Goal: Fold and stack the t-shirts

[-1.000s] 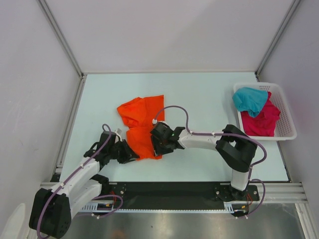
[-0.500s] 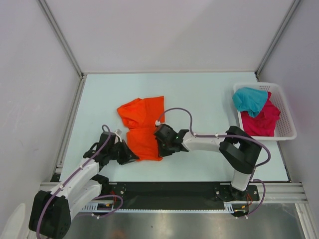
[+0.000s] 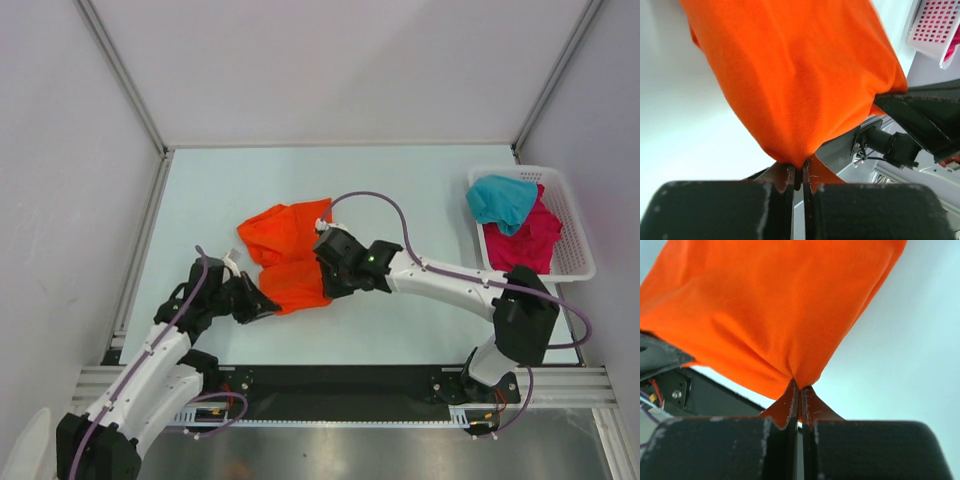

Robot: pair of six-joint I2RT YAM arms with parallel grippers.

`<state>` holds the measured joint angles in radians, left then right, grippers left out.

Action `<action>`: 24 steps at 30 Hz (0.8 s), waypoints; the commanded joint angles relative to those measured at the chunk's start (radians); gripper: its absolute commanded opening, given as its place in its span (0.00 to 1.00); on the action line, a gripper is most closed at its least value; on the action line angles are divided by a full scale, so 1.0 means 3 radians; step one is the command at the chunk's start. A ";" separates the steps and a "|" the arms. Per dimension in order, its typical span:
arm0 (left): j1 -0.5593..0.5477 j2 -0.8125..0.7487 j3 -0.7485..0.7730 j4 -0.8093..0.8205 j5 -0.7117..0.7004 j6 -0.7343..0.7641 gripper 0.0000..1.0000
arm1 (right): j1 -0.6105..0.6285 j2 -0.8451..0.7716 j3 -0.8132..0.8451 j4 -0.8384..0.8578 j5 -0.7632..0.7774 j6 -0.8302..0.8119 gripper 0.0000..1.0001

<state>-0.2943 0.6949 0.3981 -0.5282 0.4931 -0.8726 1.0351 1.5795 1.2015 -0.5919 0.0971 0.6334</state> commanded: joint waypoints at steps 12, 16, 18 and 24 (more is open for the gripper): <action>0.0495 0.1905 0.1683 0.0431 -0.0222 0.0480 0.00 | -0.0858 0.1305 0.1767 -0.0455 -0.0237 -0.0807 0.00; 0.0551 0.2401 0.2078 0.0451 -0.0248 0.0536 0.00 | -0.0991 0.1663 0.2380 -0.0624 -0.0288 -0.0900 0.00; 0.0582 0.2597 0.2272 0.0452 -0.0217 0.0552 0.00 | -0.1062 0.1862 0.2570 -0.0716 -0.0390 -0.0940 0.00; 0.0638 0.3093 0.2569 0.0502 -0.0197 0.0506 0.00 | -0.1277 0.2272 0.3286 -0.0936 -0.0492 -0.1017 0.00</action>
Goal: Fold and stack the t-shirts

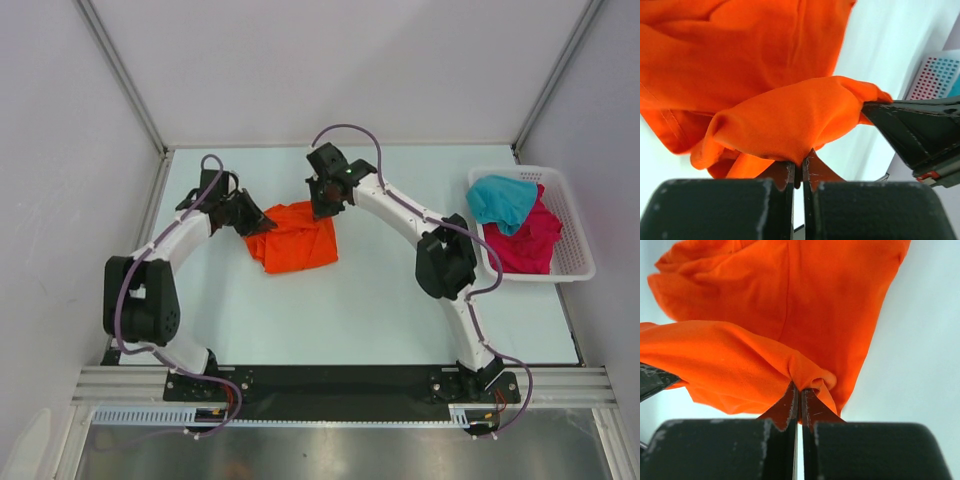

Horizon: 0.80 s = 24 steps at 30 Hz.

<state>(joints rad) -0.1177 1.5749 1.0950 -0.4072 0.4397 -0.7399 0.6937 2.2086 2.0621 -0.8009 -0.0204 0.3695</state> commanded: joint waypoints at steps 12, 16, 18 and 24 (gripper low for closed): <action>0.0060 0.0625 0.0512 0.0125 0.0022 0.0007 0.17 | -0.0420 0.0625 0.0899 -0.0260 -0.0310 -0.0234 0.38; 0.0065 0.0549 0.0497 0.0074 -0.0049 0.0042 0.32 | -0.0451 0.0549 0.0792 -0.0240 -0.0280 -0.0270 0.44; 0.0065 0.0498 0.0461 0.0038 -0.0090 0.0053 0.38 | -0.0451 0.0452 0.0730 -0.0209 -0.0275 -0.0270 0.45; 0.0070 0.0278 0.0369 -0.0049 -0.0218 0.0099 0.54 | -0.0354 0.0181 0.0362 -0.0092 -0.0229 -0.0260 0.45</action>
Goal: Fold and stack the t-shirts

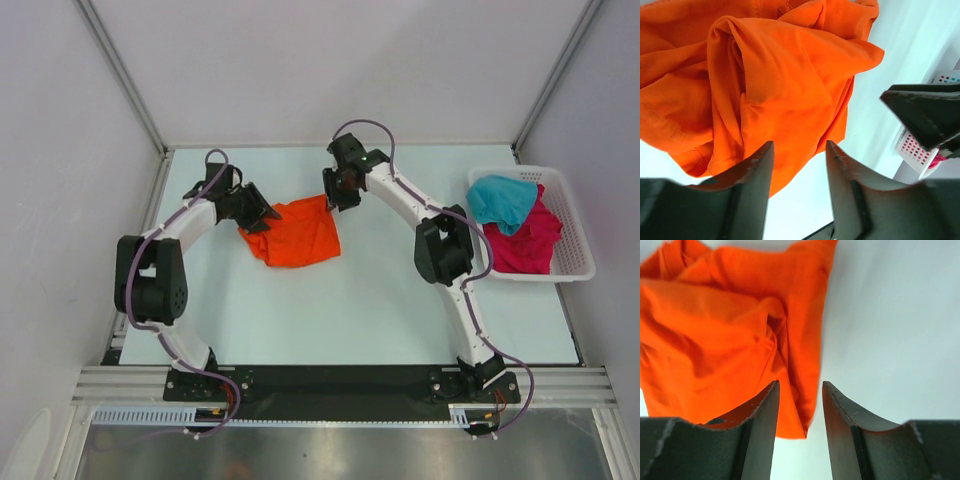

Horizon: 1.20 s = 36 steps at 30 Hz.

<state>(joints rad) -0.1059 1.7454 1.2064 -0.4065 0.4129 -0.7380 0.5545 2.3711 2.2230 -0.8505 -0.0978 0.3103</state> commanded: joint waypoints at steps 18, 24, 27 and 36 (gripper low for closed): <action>-0.0480 -0.0465 -0.0682 0.0460 0.0106 0.0021 0.56 | 0.0397 -0.0351 -0.0456 0.0263 0.0086 0.0060 0.44; -0.0496 -0.0475 -0.0851 0.0501 0.0050 0.0046 0.57 | 0.0289 -0.0428 -0.0839 0.0457 0.0061 0.0060 0.45; -0.0501 -0.0495 -0.0902 0.0501 0.0040 0.0057 0.57 | 0.0269 -0.0382 -0.0891 0.0493 0.0045 0.0055 0.45; -0.0501 -0.0567 -0.1025 0.0475 -0.0021 0.0118 0.57 | 0.0269 -0.0244 -0.1075 0.0636 0.0014 0.0055 0.40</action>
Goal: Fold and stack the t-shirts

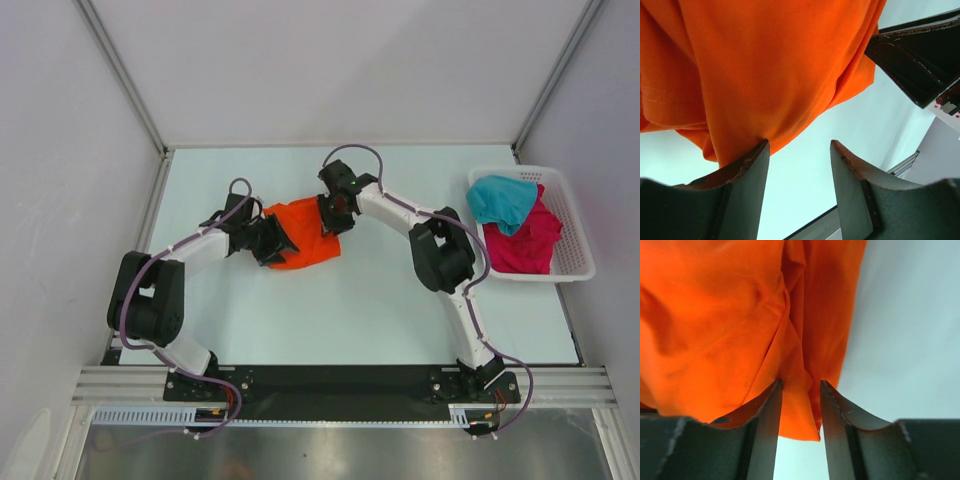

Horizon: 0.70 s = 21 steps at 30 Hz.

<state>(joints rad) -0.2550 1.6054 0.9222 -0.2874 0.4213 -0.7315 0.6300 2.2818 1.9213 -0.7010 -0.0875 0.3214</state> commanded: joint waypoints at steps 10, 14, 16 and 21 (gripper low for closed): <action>-0.0004 -0.0151 -0.0221 0.0094 -0.0085 0.0102 0.57 | -0.0009 -0.0038 -0.0339 0.0276 -0.0046 0.0013 0.00; -0.0004 -0.0161 -0.0211 0.0094 -0.0085 0.0102 0.57 | -0.0029 -0.0156 -0.0457 0.0332 0.0061 -0.0003 0.00; -0.0004 -0.0156 -0.0211 0.0089 -0.0095 0.0102 0.57 | -0.0029 -0.0197 -0.0488 0.0337 0.0082 -0.0013 0.00; -0.0004 -0.0172 -0.0236 0.0079 -0.0121 0.0112 0.57 | -0.0070 -0.0248 -0.0626 0.0363 0.0128 -0.0028 0.00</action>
<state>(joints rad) -0.2550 1.6024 0.8619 -0.2749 0.4030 -0.7311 0.6277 2.2532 1.7756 -0.5713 -0.0982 0.3286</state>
